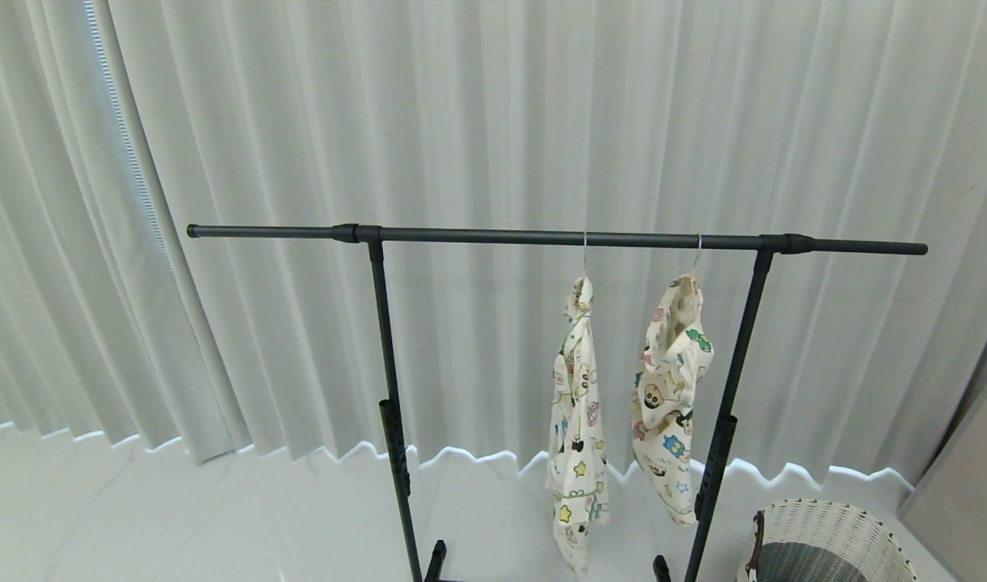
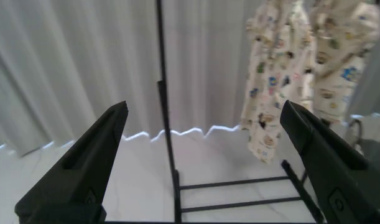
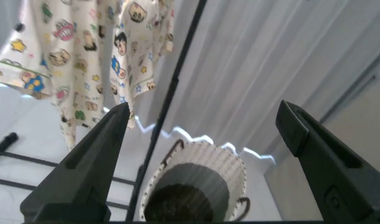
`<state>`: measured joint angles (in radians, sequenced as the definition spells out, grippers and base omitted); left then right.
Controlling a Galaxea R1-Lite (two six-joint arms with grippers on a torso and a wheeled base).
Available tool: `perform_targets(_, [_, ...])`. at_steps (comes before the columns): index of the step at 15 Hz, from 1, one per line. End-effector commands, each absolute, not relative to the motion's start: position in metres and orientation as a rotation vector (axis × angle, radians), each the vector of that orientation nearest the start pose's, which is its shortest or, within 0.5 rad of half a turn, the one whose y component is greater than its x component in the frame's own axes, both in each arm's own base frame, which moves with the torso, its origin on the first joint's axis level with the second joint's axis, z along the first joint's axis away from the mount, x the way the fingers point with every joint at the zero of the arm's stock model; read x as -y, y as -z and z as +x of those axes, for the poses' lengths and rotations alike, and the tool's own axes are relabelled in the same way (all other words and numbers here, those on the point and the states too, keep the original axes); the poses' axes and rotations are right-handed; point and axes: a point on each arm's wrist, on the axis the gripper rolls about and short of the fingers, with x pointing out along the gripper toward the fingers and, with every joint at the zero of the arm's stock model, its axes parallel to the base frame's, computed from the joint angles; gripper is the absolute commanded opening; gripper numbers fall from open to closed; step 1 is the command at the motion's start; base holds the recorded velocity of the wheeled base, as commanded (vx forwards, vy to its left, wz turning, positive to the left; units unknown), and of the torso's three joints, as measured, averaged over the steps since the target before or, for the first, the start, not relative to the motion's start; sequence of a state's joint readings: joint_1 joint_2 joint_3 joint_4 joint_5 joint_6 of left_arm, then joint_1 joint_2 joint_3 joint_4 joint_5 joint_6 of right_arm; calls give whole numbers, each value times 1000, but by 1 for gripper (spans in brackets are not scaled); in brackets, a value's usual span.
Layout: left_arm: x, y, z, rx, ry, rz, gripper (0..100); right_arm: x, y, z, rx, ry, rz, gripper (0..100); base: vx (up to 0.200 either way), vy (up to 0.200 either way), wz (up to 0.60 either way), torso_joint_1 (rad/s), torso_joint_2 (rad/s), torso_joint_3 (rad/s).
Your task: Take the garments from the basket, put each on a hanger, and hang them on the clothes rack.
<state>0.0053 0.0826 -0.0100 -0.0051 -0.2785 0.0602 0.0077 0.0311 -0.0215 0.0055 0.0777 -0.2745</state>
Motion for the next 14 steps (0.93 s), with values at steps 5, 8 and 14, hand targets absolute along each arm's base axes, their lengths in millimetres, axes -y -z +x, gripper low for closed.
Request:
perform_targets(5, [2, -78, -23, 14, 73, 56, 100, -2, -81, -25, 19, -78, -65, 100, 0, 0, 0, 0, 0, 0])
perform_targets(8, [1, -75, -23, -8, 44, -5, 100, -2, -81, -24, 21, -83, -16, 100, 0, 0, 0, 0, 0, 0])
perform_targets(14, [1, -75, -23, -8, 44, -3, 100, -2, -81, -24, 19, -98, -21, 100, 0, 0, 0, 0, 0, 0])
